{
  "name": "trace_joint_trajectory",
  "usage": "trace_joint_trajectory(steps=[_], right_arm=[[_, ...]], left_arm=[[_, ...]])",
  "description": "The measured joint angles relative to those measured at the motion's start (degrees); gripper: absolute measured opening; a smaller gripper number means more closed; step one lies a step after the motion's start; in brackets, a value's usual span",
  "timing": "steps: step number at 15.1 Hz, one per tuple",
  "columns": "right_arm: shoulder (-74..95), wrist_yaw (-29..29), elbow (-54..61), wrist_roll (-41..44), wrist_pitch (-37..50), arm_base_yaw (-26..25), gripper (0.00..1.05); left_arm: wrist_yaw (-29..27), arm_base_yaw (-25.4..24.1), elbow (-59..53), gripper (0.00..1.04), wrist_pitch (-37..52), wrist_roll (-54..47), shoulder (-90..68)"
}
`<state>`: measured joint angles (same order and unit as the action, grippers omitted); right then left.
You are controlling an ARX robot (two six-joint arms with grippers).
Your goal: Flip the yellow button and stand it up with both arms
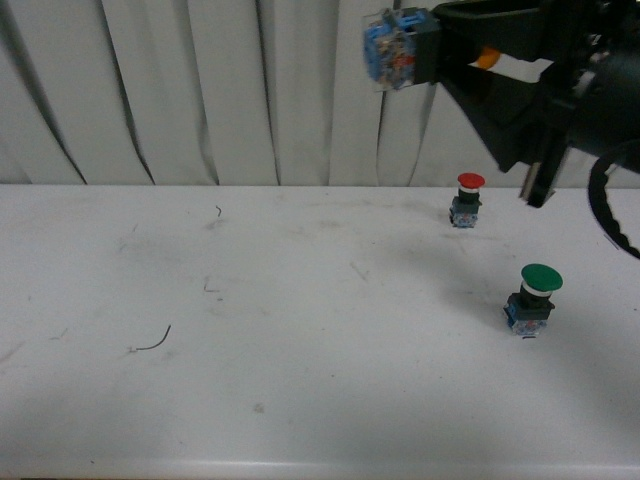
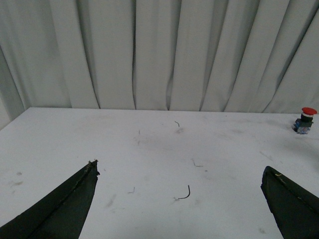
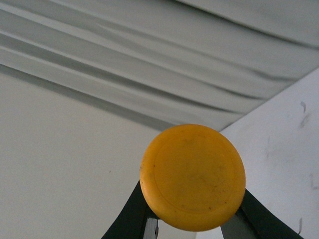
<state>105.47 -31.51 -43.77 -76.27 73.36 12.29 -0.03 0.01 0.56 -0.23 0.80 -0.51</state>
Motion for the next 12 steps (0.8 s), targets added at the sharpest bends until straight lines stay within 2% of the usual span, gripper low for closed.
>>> trace_joint_trajectory(steps=[2,3,6,8,10,12], right_arm=[[-2.7,0.3,-0.2,8.2,-0.1,-4.6,0.28],[-4.7,2.3,-1.2,16.0,-0.8,-6.8,0.28],[-7.1,14.5,-7.3,41.8,-21.1,-11.9,0.28],[-5.2,23.3,-8.4,55.2,-29.7,-14.6,0.28],[-3.5,28.6,-9.3,62.1,-31.5,-15.8,0.28],[-1.3,29.1,-11.6,63.5,-33.2,-15.7,0.28]], left_arm=[[0.0,0.0,0.0,0.98,0.0,0.0,0.0],[0.0,0.0,0.0,0.98,0.0,0.0,0.0],[0.0,0.0,0.0,0.98,0.0,0.0,0.0],[0.0,0.0,0.0,0.98,0.0,0.0,0.0],[0.0,0.0,0.0,0.98,0.0,0.0,0.0],[0.0,0.0,0.0,0.98,0.0,0.0,0.0]])
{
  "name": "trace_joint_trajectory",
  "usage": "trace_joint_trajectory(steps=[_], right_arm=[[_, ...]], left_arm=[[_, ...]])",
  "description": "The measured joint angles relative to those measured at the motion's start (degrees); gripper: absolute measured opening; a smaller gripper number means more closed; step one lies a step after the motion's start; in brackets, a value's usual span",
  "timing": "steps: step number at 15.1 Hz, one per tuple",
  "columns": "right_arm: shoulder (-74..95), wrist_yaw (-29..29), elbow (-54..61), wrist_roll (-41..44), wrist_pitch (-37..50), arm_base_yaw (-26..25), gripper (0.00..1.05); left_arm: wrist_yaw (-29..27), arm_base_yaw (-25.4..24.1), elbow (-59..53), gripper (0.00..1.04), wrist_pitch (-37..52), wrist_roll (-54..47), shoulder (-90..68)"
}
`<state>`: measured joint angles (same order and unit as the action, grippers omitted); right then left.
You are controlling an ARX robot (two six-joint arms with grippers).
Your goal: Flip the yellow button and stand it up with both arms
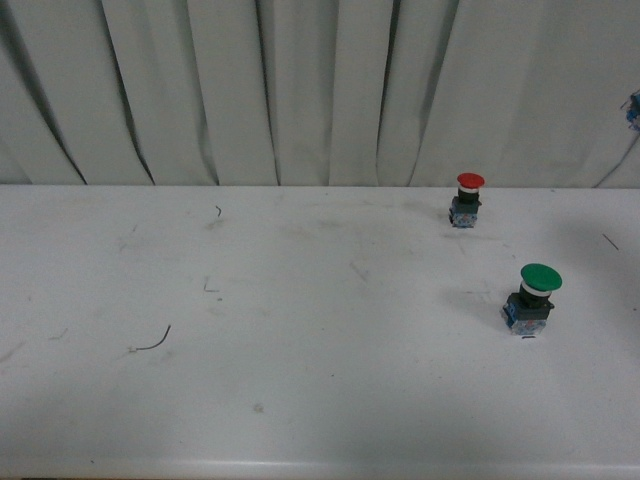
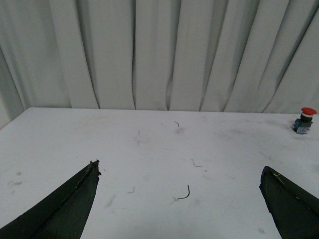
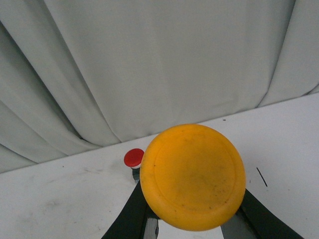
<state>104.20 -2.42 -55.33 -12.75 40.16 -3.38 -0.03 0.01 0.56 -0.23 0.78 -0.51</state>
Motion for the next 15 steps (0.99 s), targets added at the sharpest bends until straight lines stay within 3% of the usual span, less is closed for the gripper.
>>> trace_joint_trajectory(steps=[4,9,10,15], right_arm=[[8.3,2.8,-7.3,-0.1,-6.6,0.9,0.28],[18.1,7.0,-20.6,0.4,-16.7,7.3,0.27],[23.4,7.6,-26.7,0.6,-22.0,8.4,0.27],[29.1,5.4,-30.0,2.1,-26.3,9.4,0.27]], left_arm=[[0.0,0.0,0.0,0.98,0.0,0.0,0.0],[0.0,0.0,0.0,0.98,0.0,0.0,0.0],[0.0,0.0,0.0,0.98,0.0,0.0,0.0],[0.0,0.0,0.0,0.98,0.0,0.0,0.0]])
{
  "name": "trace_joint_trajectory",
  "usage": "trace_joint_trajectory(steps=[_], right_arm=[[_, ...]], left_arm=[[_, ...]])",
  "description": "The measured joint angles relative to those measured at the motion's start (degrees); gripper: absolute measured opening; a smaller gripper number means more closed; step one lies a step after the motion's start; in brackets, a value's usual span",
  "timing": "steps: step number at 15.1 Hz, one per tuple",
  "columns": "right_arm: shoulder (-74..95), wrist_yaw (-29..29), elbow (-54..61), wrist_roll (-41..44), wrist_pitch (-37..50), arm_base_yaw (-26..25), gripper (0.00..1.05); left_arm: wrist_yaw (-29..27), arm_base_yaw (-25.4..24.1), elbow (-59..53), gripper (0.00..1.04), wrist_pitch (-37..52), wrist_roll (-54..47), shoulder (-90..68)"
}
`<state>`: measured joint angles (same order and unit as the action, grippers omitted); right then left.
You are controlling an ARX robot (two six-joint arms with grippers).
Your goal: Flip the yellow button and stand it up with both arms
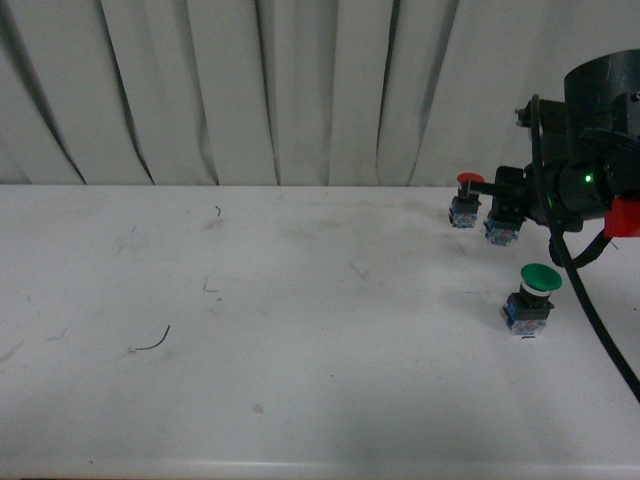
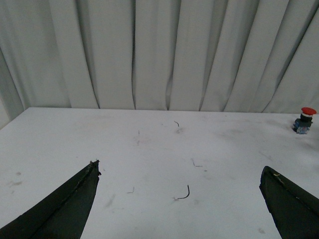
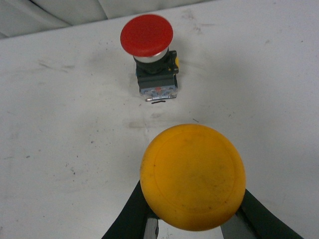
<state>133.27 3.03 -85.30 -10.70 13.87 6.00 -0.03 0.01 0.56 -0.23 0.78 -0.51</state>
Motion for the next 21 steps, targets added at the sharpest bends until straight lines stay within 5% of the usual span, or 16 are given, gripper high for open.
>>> trace_joint_trajectory(steps=[19,21], right_arm=[[5.4,1.2,-1.7,5.4,2.8,0.4,0.27],[5.4,1.2,-1.7,5.5,2.4,0.6,0.45]], left_arm=[[0.0,0.0,0.0,0.98,0.0,0.0,0.0],[0.0,0.0,0.0,0.98,0.0,0.0,0.0]])
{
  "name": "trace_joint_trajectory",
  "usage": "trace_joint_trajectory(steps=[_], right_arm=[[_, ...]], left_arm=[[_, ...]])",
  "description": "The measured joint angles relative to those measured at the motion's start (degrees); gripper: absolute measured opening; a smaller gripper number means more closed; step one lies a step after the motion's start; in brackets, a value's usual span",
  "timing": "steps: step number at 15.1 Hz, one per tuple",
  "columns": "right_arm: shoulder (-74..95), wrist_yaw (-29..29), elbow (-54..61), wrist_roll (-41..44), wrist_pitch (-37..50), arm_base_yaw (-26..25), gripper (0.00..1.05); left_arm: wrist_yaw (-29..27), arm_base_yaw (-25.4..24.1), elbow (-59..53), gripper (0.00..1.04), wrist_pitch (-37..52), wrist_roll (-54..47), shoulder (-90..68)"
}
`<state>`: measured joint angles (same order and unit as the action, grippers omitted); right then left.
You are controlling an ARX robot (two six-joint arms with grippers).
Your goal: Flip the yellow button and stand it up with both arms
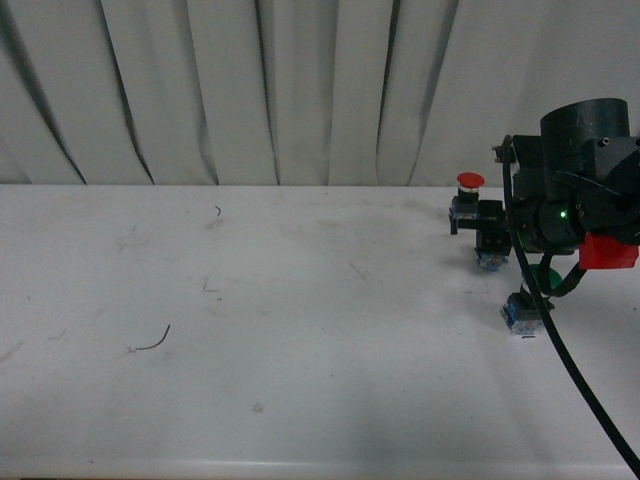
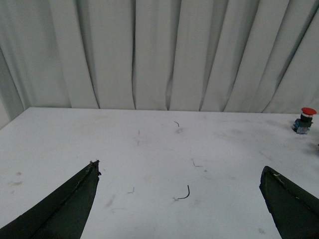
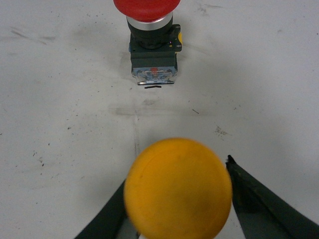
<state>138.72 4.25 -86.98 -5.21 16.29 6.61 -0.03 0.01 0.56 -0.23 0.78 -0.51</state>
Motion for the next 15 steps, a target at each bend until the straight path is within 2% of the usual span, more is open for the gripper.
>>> trace_joint_trajectory(steps=[4,5,9,13,15], right_arm=[[0.0,0.0,0.0,0.0,-0.1,0.1,0.93],[0.0,0.0,0.0,-0.1,-0.2,0.1,0.99],[-0.3,-0.3,0.0,0.0,-0.2,0.0,0.98],[-8.0,-3.0,3.3,-0.1,1.7,-1.1,0.98],[-17.3,-4.9,10.7,-0.1,6.0,-1.9,0.98]], left_arm=[[0.0,0.0,0.0,0.98,0.0,0.0,0.0],[0.0,0.0,0.0,0.98,0.0,0.0,0.0],[0.0,0.0,0.0,0.98,0.0,0.0,0.0],[0.0,0.0,0.0,0.98,0.0,0.0,0.0],[0.0,0.0,0.0,0.98,0.0,0.0,0.0]])
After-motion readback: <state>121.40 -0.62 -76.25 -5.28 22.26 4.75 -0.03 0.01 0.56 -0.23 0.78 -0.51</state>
